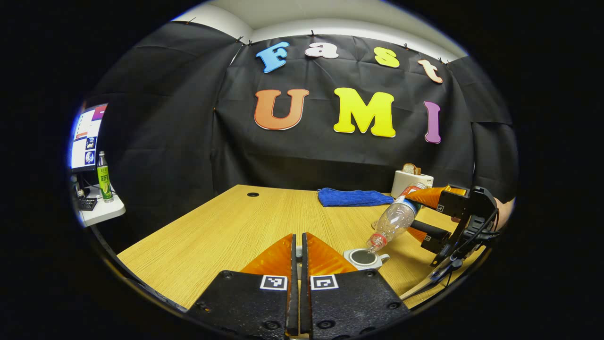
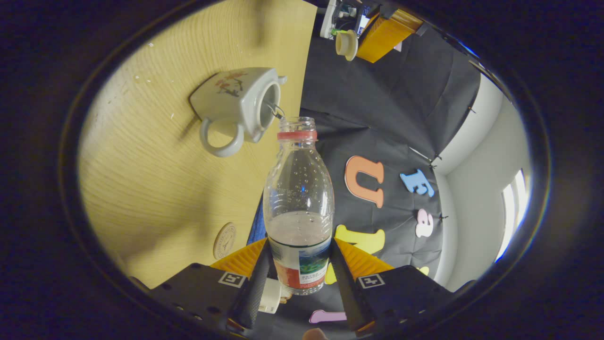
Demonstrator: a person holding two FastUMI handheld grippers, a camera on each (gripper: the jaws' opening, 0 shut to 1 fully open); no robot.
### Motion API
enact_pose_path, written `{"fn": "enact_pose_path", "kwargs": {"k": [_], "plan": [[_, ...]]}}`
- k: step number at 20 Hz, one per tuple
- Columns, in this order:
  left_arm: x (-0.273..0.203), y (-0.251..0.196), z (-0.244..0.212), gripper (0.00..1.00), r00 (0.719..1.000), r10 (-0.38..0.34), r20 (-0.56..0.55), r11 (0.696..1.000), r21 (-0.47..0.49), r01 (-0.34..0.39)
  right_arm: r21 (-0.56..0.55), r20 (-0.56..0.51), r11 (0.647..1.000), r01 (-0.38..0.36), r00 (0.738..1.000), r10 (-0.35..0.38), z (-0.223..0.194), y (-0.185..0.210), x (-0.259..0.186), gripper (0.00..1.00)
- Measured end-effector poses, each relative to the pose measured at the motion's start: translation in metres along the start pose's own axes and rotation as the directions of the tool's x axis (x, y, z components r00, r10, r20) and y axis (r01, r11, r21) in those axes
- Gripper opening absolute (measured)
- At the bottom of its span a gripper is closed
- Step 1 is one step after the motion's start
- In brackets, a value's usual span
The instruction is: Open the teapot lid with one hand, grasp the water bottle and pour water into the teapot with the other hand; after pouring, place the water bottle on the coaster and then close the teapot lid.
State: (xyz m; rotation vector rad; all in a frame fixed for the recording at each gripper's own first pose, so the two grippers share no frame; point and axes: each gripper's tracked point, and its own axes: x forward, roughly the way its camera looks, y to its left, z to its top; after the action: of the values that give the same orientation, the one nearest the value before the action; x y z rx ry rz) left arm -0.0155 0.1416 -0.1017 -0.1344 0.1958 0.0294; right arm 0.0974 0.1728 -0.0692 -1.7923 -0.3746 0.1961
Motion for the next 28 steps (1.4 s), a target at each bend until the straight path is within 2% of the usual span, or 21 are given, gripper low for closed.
{"fn": "enact_pose_path", "kwargs": {"k": [7, 28], "plan": [[-0.001, 0.0, -0.001, 0.04, 1.0, -0.004, -0.001, 1.0, 0.0, 0.004, -0.083, 0.017, 0.996, 0.028, 1.0, -0.026, 0.002, -0.01, -0.001, 0.71], [-0.005, 0.001, 0.0, 0.04, 1.0, -0.013, 0.008, 1.0, -0.001, 0.013, -0.222, 0.053, 0.972, 0.076, 0.996, -0.066, 0.003, -0.021, 0.002, 0.7]]}}
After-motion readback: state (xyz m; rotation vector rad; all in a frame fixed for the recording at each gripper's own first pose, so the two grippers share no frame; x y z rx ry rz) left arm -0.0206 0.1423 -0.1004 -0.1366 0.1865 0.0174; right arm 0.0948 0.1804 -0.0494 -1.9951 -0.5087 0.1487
